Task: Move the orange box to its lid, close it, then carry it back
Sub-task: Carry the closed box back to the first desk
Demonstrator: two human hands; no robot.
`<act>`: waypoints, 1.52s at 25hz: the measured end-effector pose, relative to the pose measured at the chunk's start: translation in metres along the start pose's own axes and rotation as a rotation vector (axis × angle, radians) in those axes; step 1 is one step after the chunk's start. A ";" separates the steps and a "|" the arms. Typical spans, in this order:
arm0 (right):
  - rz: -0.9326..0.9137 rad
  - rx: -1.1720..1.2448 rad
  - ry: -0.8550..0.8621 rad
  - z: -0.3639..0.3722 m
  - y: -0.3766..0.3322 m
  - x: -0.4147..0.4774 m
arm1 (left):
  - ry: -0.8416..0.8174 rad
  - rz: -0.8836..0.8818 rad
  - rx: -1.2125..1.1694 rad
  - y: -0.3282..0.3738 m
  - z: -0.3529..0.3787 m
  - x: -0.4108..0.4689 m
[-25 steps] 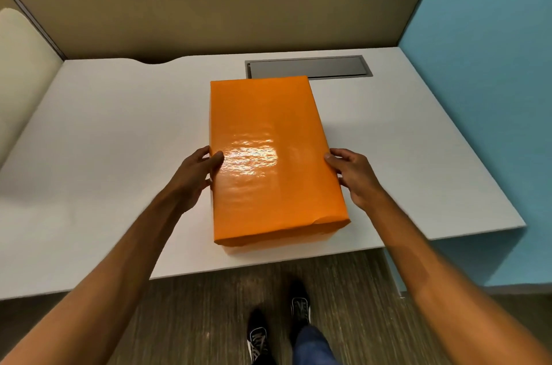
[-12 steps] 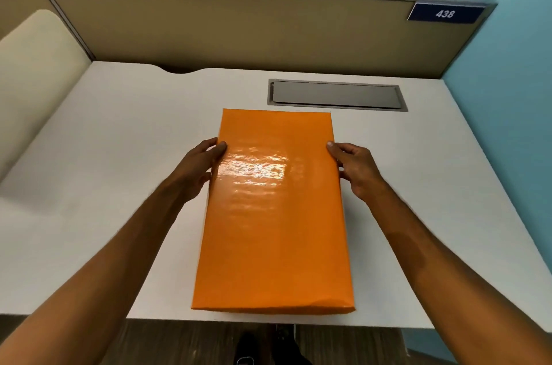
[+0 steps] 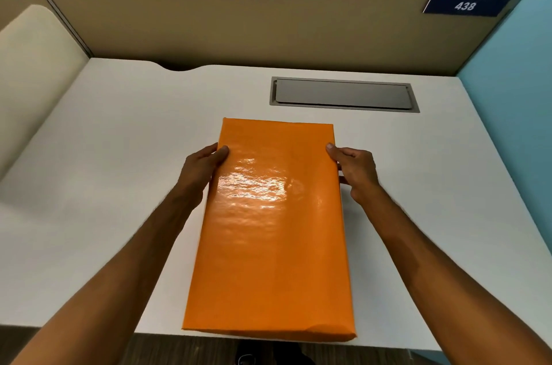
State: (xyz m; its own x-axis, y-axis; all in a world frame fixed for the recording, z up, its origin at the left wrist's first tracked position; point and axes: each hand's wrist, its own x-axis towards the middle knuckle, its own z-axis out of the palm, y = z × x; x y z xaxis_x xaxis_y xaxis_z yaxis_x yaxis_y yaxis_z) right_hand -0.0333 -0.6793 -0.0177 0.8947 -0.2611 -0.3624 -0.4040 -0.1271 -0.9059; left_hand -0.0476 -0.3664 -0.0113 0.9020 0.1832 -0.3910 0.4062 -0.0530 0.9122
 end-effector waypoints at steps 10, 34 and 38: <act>-0.060 -0.100 -0.042 -0.004 -0.002 -0.026 | 0.019 0.052 0.184 0.008 -0.007 -0.028; 0.087 0.029 -0.231 -0.034 0.038 -0.136 | -0.294 -0.112 0.109 -0.017 -0.044 -0.120; 0.044 0.006 -0.250 -0.032 0.034 -0.131 | -0.301 -0.091 0.148 -0.013 -0.052 -0.115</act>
State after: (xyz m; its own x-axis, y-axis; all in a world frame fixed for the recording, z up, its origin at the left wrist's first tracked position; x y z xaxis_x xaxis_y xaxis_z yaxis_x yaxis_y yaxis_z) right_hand -0.1704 -0.6803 0.0058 0.8961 -0.0214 -0.4433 -0.4427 -0.1147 -0.8893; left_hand -0.1643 -0.3359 0.0279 0.8547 -0.1032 -0.5088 0.4841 -0.1959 0.8528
